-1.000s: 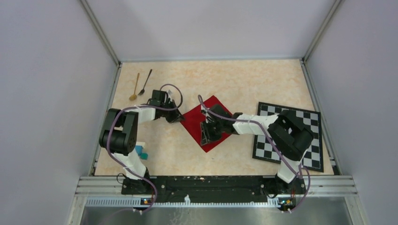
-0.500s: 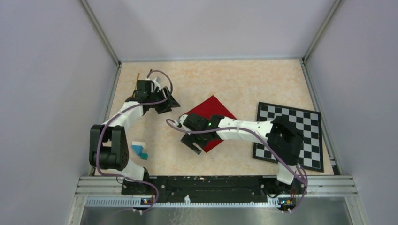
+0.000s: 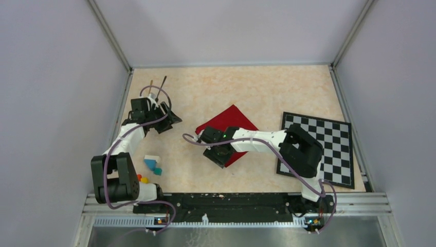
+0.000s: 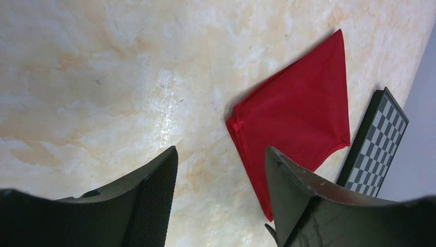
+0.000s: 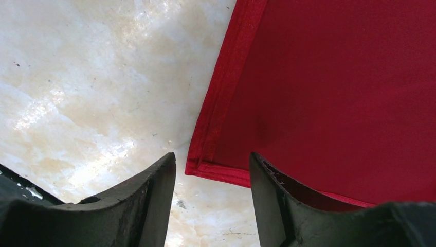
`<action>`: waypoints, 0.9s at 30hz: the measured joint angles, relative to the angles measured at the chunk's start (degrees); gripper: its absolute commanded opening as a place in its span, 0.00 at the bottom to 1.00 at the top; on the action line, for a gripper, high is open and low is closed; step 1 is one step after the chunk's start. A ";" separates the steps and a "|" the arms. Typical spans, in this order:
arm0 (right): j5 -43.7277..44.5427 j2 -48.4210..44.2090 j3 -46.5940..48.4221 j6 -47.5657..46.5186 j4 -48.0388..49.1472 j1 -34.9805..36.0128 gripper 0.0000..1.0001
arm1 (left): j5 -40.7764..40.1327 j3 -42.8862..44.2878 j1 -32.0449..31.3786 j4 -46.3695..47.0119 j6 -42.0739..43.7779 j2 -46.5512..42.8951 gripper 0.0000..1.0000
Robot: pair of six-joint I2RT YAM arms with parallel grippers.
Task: Fold the napkin into a case and place the utensils inside
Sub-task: Pick up the lower triangle-folded napkin from the center of the board.
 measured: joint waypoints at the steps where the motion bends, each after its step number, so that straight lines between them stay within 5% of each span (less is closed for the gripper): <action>1: 0.00 0.11 0.07 0.13 -0.15 -0.09 0.54 | 0.17 0.00 0.00 0.07 0.00 -0.15 0.68; 8: -0.31 2.89 2.21 1.01 -2.69 -0.17 0.55 | 1.25 -0.02 0.02 0.11 0.00 -1.64 0.69; 21: 1.90 5.18 4.90 1.90 -4.15 -0.15 0.01 | 2.03 -2.45 0.11 0.28 -0.02 -3.67 0.70; 27: 2.89 5.14 4.87 1.57 -4.09 -0.17 0.00 | 5.09 -5.66 0.11 1.49 -0.55 -4.48 0.73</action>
